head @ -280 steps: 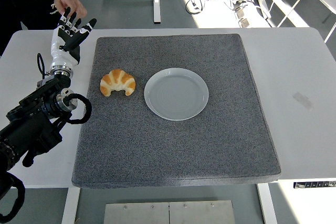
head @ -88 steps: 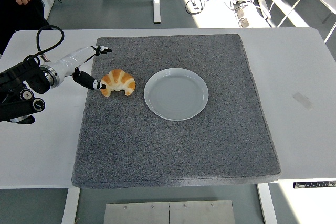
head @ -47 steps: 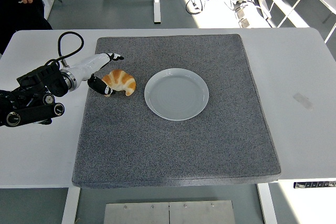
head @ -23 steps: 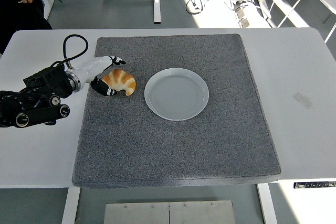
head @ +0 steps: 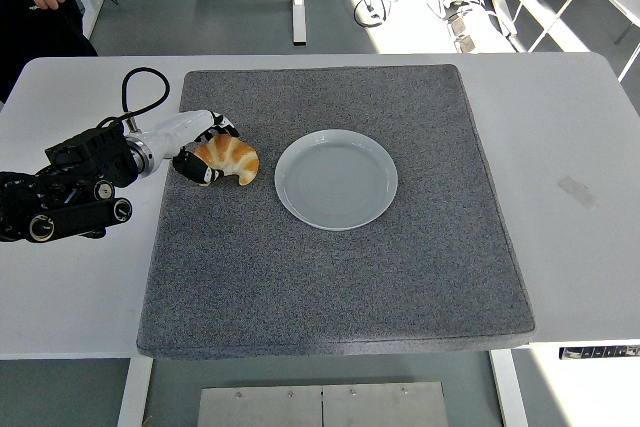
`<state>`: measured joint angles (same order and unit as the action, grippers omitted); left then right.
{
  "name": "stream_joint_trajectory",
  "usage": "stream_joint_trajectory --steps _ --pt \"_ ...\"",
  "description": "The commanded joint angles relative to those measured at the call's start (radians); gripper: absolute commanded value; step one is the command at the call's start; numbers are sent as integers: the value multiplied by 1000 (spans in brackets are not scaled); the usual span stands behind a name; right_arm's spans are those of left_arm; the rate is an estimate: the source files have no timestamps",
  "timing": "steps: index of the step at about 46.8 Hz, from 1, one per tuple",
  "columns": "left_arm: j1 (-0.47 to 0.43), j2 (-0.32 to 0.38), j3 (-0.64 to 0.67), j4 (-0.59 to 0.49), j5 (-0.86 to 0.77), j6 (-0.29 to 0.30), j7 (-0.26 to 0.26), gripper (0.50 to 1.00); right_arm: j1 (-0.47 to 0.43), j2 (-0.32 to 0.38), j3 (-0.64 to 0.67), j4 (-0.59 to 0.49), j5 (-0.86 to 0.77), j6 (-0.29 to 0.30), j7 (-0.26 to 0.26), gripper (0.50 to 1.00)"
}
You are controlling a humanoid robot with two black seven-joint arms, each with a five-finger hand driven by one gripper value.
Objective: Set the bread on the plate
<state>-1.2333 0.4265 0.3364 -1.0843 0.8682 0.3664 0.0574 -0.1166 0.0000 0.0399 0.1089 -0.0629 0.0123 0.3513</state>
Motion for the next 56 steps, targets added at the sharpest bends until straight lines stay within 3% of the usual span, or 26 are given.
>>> stream_joint_trajectory --steps 1,7,17,34,46,56 --pt "0 1 0 0 0 0 -1 654 0 0 0 0 0 0 0 1000" --pt "0 1 0 0 0 2 -7 611 0 0 0 0 0 0 0 1000" --pt "0 5 0 0 0 3 -11 500 0 0 0 0 0 0 0 1000" --pt "-15 17 -23 0 0 2 -11 500 0 0 0 0 0 0 0 1000" --pt "-49 64 -83 -3 46 -3 -8 500 0 0 0 0 0 0 0 1000" --pt "-89 118 -138 -14 57 -46 -10 500 0 0 0 0 0 0 0 1000"
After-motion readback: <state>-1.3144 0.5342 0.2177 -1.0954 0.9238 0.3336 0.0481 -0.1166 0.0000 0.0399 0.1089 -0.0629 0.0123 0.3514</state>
